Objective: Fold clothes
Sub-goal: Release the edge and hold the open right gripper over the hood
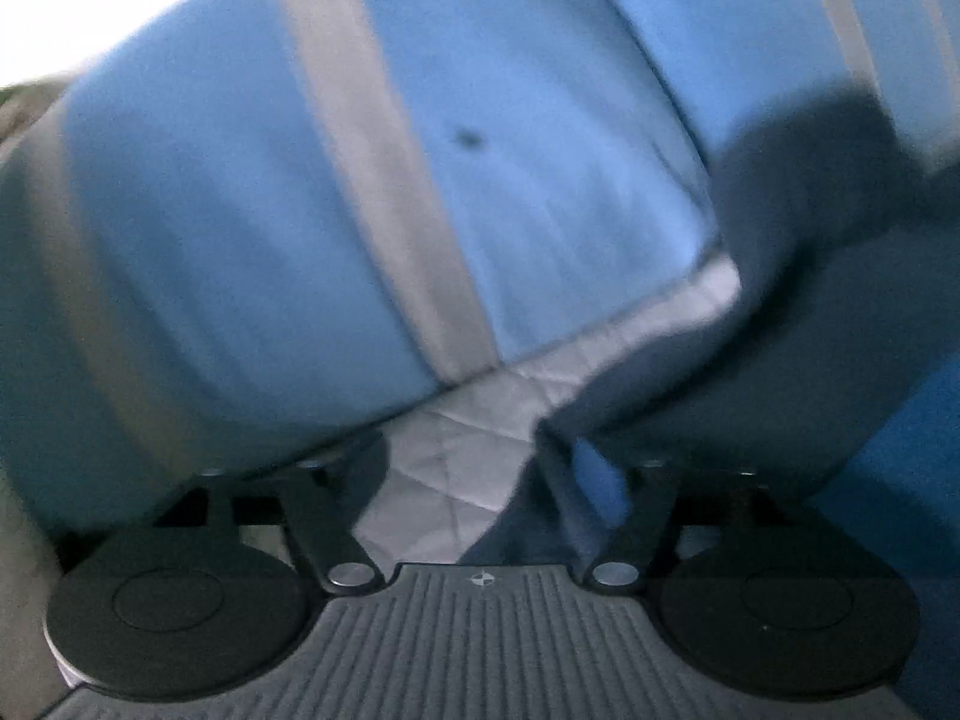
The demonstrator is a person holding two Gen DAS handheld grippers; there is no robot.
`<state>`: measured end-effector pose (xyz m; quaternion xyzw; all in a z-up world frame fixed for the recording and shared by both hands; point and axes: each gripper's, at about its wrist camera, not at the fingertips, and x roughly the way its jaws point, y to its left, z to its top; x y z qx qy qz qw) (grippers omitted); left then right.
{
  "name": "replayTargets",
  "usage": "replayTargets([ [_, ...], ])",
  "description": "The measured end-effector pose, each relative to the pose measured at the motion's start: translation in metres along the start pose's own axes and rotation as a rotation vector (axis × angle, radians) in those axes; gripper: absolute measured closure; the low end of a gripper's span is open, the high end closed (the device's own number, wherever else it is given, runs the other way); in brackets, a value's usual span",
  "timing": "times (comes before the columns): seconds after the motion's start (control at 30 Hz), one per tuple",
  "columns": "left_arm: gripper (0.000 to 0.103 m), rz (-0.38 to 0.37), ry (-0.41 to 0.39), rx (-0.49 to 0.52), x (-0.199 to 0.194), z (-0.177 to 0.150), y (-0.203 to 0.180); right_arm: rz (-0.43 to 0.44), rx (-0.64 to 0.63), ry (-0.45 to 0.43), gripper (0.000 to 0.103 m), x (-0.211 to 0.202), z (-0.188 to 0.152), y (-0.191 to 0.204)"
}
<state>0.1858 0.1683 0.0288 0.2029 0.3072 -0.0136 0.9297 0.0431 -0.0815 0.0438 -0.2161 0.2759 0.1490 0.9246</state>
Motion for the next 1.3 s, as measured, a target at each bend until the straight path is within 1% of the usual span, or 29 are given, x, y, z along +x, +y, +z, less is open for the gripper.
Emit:
replayTargets([
  [0.03,0.023,-0.005,-0.013,-0.073,-0.011,-0.001,0.012,-0.006,0.005,0.009,0.000,0.002,-0.001,-0.001],
  [0.07,0.023,-0.011,-0.024,-0.156,-0.024,-0.005,0.025,-0.021,0.006,0.016,0.000,0.003,-0.002,-0.001],
  [0.13,0.023,-0.006,-0.035,-0.271,-0.046,-0.014,0.047,-0.044,0.011,0.029,0.000,0.006,-0.004,-0.002],
  [0.17,0.022,0.011,-0.036,-0.310,-0.058,-0.019,0.057,-0.049,0.019,0.033,0.000,0.007,-0.004,-0.003],
  [0.23,0.020,0.033,-0.041,-0.358,-0.079,-0.027,0.074,-0.059,0.035,0.041,0.000,0.009,-0.005,-0.004],
  [0.27,0.018,0.030,-0.044,-0.375,-0.088,-0.030,0.083,-0.066,0.043,0.046,0.000,0.010,-0.005,-0.004],
  [0.37,0.018,0.000,-0.042,-0.425,-0.119,-0.038,0.104,-0.081,0.058,0.037,0.000,0.007,-0.001,-0.002],
  [0.43,0.018,0.007,-0.063,-0.470,-0.146,-0.049,0.122,-0.091,0.061,0.021,0.000,0.005,0.003,-0.001],
  [0.5,0.013,0.025,-0.094,-0.522,-0.172,-0.063,0.135,-0.102,0.058,0.003,0.000,0.004,0.005,0.003],
  [0.57,0.004,0.027,-0.125,-0.576,-0.199,-0.079,0.149,-0.103,0.058,0.003,0.000,0.006,0.006,0.007],
  [0.63,0.004,0.021,-0.151,-0.623,-0.223,-0.100,0.162,-0.100,0.054,0.010,0.000,0.007,0.006,0.011],
  [0.7,0.004,0.034,-0.169,-0.662,-0.243,-0.121,0.170,-0.098,0.042,0.008,0.000,0.006,0.005,0.015],
  [0.77,0.000,0.061,-0.174,-0.698,-0.260,-0.147,0.179,-0.099,0.026,-0.006,0.000,0.002,0.004,0.017],
  [0.83,0.000,0.097,-0.162,-0.728,-0.270,-0.172,0.186,-0.096,0.015,-0.026,0.000,-0.003,0.004,0.018],
  [0.9,0.000,0.105,-0.137,-0.761,-0.275,-0.200,0.193,-0.091,0.013,-0.039,0.000,-0.006,0.004,0.018],
  [1.03,0.000,0.106,-0.078,-0.931,-0.280,-0.265,0.216,-0.094,0.016,-0.044,0.000,-0.009,0.002,0.014],
  [1.07,0.000,0.120,-0.079,-0.980,-0.282,-0.281,0.221,-0.098,0.016,-0.042,0.000,-0.009,0.002,0.013],
  [1.13,0.000,0.129,-0.100,-1.098,-0.286,-0.310,0.229,-0.107,0.016,-0.043,0.000,-0.009,0.000,0.011],
  [1.23,0.000,0.102,-0.144,-1.282,-0.288,-0.349,0.239,-0.115,0.013,-0.039,0.000,-0.008,-0.002,0.010],
  [1.3,0.000,0.096,-0.162,-1.353,-0.285,-0.367,0.242,-0.115,0.009,-0.037,0.000,-0.008,-0.003,0.010],
])
